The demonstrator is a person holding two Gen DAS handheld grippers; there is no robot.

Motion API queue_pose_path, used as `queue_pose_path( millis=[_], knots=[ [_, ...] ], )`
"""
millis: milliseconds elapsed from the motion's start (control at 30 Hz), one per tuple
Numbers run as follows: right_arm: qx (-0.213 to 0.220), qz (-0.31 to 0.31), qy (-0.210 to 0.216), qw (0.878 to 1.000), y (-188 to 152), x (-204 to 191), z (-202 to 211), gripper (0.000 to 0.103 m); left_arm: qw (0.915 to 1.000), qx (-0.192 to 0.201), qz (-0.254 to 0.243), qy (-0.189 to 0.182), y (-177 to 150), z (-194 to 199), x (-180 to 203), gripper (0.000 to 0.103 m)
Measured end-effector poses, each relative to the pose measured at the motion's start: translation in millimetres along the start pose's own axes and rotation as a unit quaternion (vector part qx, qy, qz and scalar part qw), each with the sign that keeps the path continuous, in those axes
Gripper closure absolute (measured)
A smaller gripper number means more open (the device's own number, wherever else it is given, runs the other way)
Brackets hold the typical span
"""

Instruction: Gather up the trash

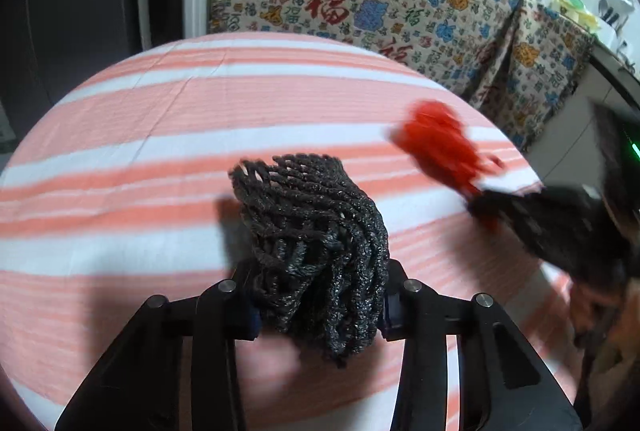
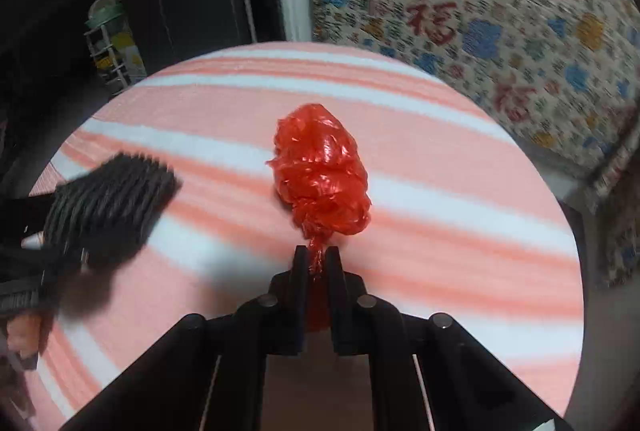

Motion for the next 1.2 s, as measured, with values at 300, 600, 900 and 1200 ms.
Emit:
queue_pose_path(
  millis=[300, 600, 900, 1200],
  knots=[
    [0.022, -0.032, 0.026, 0.999, -75.4, -17.2, 61.5, 0.033, 0.9988, -0.015, -0.045, -0.011, -33.2, 32.4, 1.1, 0.024],
    [0.025, 0.043, 0.016, 0.999, -41.9, -33.5, 70.7, 0.033, 0.9981, 0.001, -0.047, -0.040, -18.5, 41.2, 5.9, 0.018],
    [-0.024, 0.059, 0.011, 0.998, -16.0, -33.2, 29.6, 0.061, 0.9945, 0.000, -0.083, -0.064, 1.5, 19.7, 8.3, 0.066],
    [-0.005, -0.024, 0.031, 0.999, -37.6, -14.4, 81.5, 0.063, 0.9947, 0.024, -0.042, -0.091, 3.6, 41.5, 22.4, 0.092]
  ],
)
Point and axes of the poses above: each gripper's, at about its wrist camera, not at the fingertips, and z roughly against the way its jaws point, x to its right, y to its top, the point moved 1 cm from there along -z, roughly the way its jaws point, and after that the axes turned 13 degrees about -z, right-handed, at the moved point
